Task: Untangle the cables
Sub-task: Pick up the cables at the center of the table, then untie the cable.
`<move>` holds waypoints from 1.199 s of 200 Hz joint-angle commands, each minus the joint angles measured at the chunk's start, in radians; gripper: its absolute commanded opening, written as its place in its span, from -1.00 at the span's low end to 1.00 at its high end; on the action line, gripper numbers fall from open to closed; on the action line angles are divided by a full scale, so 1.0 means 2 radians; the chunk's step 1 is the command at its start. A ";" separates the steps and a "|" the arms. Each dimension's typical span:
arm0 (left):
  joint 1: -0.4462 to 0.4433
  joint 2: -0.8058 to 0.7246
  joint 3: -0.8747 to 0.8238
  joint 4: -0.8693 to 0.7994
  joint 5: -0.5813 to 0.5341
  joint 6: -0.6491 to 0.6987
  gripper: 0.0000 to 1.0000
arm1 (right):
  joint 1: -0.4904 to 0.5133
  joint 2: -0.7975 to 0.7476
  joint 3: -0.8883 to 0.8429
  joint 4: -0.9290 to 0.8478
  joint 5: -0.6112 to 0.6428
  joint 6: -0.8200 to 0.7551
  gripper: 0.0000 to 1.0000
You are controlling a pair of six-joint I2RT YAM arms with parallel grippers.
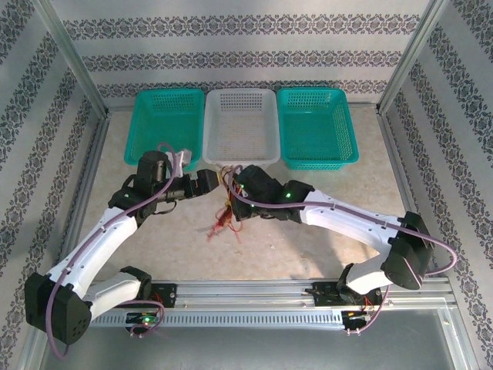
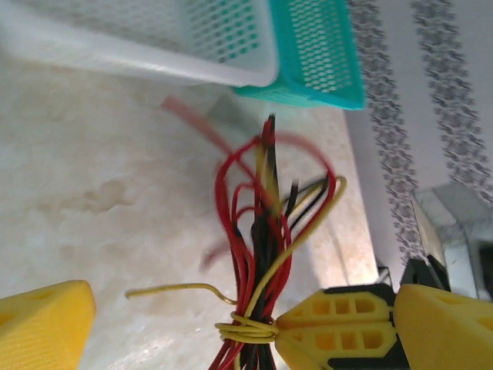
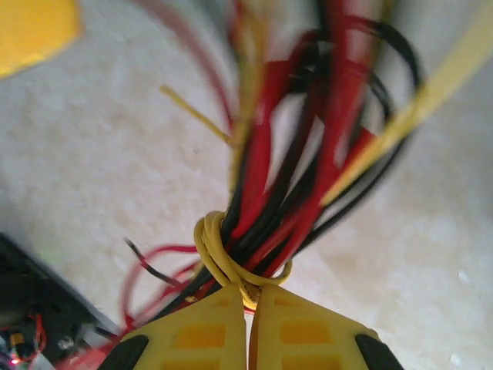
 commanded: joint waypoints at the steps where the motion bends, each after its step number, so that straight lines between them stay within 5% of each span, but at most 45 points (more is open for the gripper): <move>1: 0.004 0.012 0.034 0.015 0.061 0.061 0.99 | -0.009 -0.003 0.048 -0.028 -0.030 -0.083 -0.92; 50: 0.018 0.031 0.076 -0.048 0.056 0.151 0.98 | -0.010 0.005 0.084 -0.041 -0.065 -0.134 -0.94; 72: 0.052 0.016 0.075 -0.048 0.070 0.151 0.98 | -0.013 -0.001 0.079 -0.044 -0.077 -0.150 -0.98; 204: 0.047 0.079 0.057 0.062 0.241 0.097 1.00 | -0.034 -0.011 0.110 -0.050 -0.187 -0.177 -1.00; 240: 0.036 0.077 0.045 0.070 0.250 0.089 0.61 | -0.035 -0.004 0.115 -0.046 -0.190 -0.178 -1.00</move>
